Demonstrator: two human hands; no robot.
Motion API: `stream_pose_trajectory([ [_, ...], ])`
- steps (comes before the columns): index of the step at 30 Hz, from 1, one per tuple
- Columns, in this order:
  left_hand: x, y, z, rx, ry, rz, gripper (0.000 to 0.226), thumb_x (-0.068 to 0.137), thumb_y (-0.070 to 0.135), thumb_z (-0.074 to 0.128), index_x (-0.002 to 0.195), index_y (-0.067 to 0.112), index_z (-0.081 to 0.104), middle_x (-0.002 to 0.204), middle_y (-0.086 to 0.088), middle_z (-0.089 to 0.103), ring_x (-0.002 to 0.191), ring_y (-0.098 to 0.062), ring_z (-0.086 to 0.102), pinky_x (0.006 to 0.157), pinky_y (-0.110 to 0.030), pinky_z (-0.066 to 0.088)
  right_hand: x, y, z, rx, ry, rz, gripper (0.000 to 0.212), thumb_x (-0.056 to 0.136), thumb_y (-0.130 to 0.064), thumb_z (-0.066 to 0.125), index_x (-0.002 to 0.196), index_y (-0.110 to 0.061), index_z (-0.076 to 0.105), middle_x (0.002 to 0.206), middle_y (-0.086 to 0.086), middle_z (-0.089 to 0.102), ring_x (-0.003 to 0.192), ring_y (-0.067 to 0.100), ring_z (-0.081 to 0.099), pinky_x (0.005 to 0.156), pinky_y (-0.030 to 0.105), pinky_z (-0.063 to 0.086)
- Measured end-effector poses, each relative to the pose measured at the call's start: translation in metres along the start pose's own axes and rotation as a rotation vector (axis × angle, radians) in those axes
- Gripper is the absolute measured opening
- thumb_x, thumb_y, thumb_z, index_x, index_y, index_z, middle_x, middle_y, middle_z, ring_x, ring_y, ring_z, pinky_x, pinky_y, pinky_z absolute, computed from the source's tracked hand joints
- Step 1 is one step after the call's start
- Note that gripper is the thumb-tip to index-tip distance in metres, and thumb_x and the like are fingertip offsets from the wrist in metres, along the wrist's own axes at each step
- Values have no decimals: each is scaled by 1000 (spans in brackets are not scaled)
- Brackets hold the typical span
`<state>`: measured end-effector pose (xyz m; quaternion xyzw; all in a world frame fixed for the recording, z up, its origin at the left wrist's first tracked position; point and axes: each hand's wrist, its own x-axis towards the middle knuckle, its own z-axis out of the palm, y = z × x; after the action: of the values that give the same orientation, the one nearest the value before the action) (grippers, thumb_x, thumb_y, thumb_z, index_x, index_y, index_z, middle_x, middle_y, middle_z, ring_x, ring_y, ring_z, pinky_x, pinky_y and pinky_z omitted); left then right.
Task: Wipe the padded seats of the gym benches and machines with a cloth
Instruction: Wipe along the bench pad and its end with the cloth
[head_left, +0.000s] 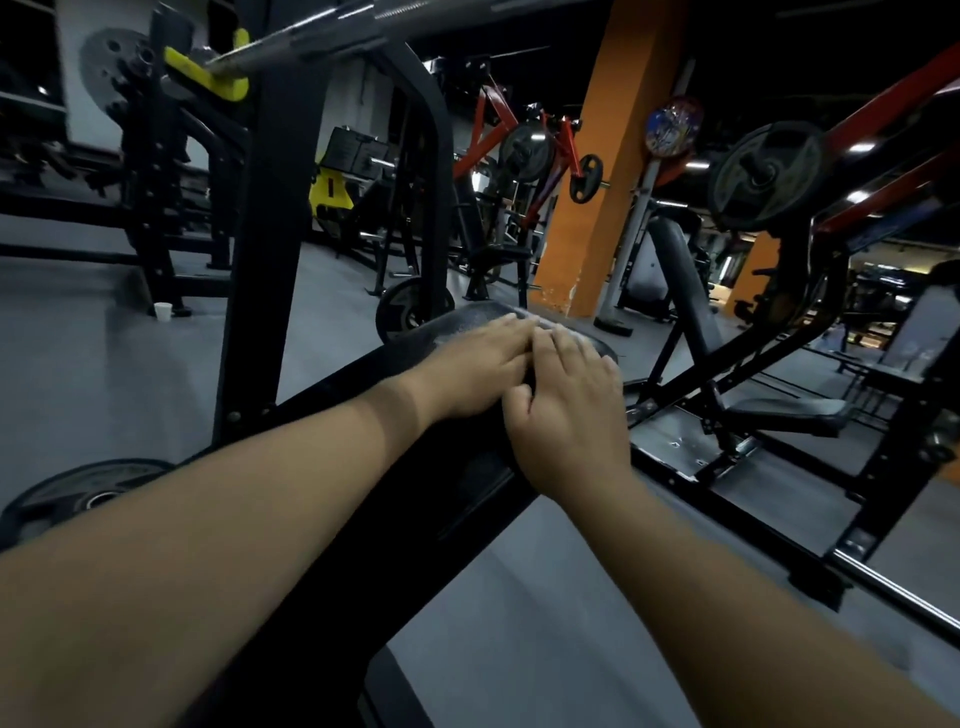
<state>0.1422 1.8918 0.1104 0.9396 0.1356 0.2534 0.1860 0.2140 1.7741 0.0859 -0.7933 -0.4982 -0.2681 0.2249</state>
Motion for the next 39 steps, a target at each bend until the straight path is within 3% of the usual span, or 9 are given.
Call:
stream_pose_trajectory([
  [5, -32, -11, 2, 49, 24, -84, 51, 108, 35, 27, 158, 23, 22, 165, 3, 16, 152, -10, 9, 123, -27, 4, 12, 1, -11, -117, -228, -35, 68, 94, -45, 19, 159, -26, 18, 166, 2, 20, 153, 24, 8, 123, 49, 2],
  [12, -114, 4, 12, 176, 14, -21, 53, 107, 39, 31, 157, 24, 22, 164, 8, 9, 151, -9, 2, 115, -16, -8, 14, 0, -14, 38, -203, 31, 71, 86, -42, 14, 151, -26, 39, 162, -3, 30, 151, 19, 17, 122, 45, 1],
  [16, -166, -12, 12, 214, 86, -304, 59, 102, 56, 25, 157, 36, 18, 167, 5, 8, 153, -16, 2, 122, -39, 5, 14, -1, -14, -52, -236, 0, 57, 98, -45, 19, 146, -31, 45, 163, -2, 28, 151, 22, 18, 121, 50, 4],
  [20, -231, -27, 11, 175, 27, -244, 69, 93, 63, 18, 157, 36, 19, 166, 11, 8, 152, -12, 1, 123, -36, 5, 15, -13, -17, -204, -362, -26, 56, 99, -55, 18, 135, -25, 48, 158, 3, 33, 146, 31, 24, 117, 59, 13],
  [24, -287, -52, 8, 220, 83, -560, 64, 98, 61, 15, 157, 37, 11, 167, 6, 3, 153, -20, 0, 123, -44, 5, -6, -49, -10, -134, -413, -180, 50, 102, -52, 19, 115, -26, 58, 138, 2, 49, 137, 27, 35, 113, 63, 17],
  [28, -332, -52, 1, 154, 0, -352, 56, 104, 54, 28, 156, 43, 12, 165, 17, -1, 151, -5, -8, 123, -33, -1, -24, -82, -4, -175, -436, -306, 47, 96, -56, 14, 100, -35, 55, 126, -4, 53, 131, 22, 41, 111, 58, 22],
  [31, -335, -83, -12, 132, 55, -552, 55, 104, 53, 27, 156, 41, 14, 166, 12, 2, 153, -12, -2, 123, -41, 4, -36, -106, -1, -121, -454, -418, 55, 94, -62, 15, 117, -37, 58, 129, -7, 51, 133, 19, 41, 106, 53, 28],
  [34, -321, -88, -12, 125, 39, -622, 57, 103, 55, 21, 157, 41, 11, 167, 10, 0, 153, -17, -3, 122, -48, 3, -52, -130, 8, -244, -574, -455, 64, 99, -66, 21, 154, -33, 30, 165, -3, 19, 152, 18, 10, 119, 55, 11],
  [39, -325, -88, -6, 145, 91, -549, 58, 103, 56, 23, 157, 40, 11, 167, 9, 0, 153, -16, -4, 123, -44, 3, -66, -149, 10, -277, -616, -493, 66, 99, -67, 18, 158, -38, 14, 168, -8, 3, 154, 20, -2, 121, 56, 2],
])
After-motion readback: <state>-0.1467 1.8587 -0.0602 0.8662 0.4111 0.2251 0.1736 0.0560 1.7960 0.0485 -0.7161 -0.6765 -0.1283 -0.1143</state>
